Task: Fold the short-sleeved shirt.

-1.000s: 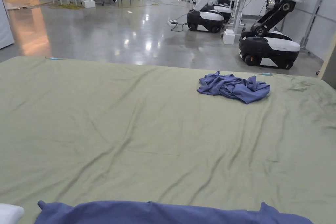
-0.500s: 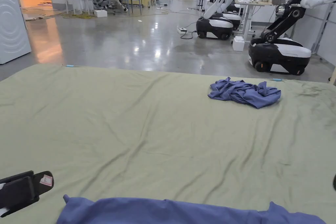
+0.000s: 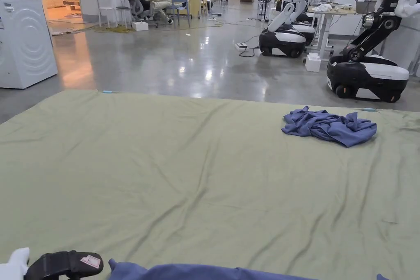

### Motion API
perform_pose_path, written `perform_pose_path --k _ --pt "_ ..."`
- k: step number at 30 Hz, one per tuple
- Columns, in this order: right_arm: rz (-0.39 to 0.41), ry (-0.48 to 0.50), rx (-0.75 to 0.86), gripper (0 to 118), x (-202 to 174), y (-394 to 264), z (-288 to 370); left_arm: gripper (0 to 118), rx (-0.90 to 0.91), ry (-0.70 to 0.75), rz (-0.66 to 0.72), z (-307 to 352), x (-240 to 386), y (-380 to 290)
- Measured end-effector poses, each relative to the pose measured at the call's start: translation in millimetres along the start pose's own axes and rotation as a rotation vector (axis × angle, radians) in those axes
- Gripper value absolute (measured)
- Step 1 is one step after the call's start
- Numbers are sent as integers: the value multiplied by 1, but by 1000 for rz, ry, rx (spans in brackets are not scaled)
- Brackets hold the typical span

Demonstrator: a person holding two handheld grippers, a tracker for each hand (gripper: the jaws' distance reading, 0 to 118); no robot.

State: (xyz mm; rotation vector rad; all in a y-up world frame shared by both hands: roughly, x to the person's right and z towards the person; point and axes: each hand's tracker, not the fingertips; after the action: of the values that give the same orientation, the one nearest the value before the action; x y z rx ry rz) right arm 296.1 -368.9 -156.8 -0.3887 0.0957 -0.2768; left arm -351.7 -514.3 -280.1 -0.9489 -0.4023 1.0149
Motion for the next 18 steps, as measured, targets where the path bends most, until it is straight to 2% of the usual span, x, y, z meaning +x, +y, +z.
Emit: perform_pose_path --k 1,3,6,10,11,12,13,14,18 --pt "-2 -4 -2 3 -1 1 -1 118 52 -5 10 -9 1 -5" --pt "-2 -11 -8 3 -2 1 -2 118 -42 -18 12 -34 -1 1" --pt "-7 -8 -20 3 -5 2 -7 118 -171 -161 41 -67 5 -4" --pt "-6 -6 -32 3 -4 0 -13 116 -192 -143 -23 -91 20 -2" --pt "-3 -3 -34 3 -4 1 -14 98 -210 -98 -56 -96 24 -3" --pt "0 -1 -35 3 -5 1 -14 30 -221 -14 -80 -101 27 -5" --pt "5 1 -35 3 -6 2 -14 9 -242 67 -111 -99 17 2" --pt "11 3 -34 3 -6 2 -12 9 -252 92 -120 -98 14 3" --pt "30 1 -27 3 -9 6 -9 9 -132 11 -55 -62 7 8"
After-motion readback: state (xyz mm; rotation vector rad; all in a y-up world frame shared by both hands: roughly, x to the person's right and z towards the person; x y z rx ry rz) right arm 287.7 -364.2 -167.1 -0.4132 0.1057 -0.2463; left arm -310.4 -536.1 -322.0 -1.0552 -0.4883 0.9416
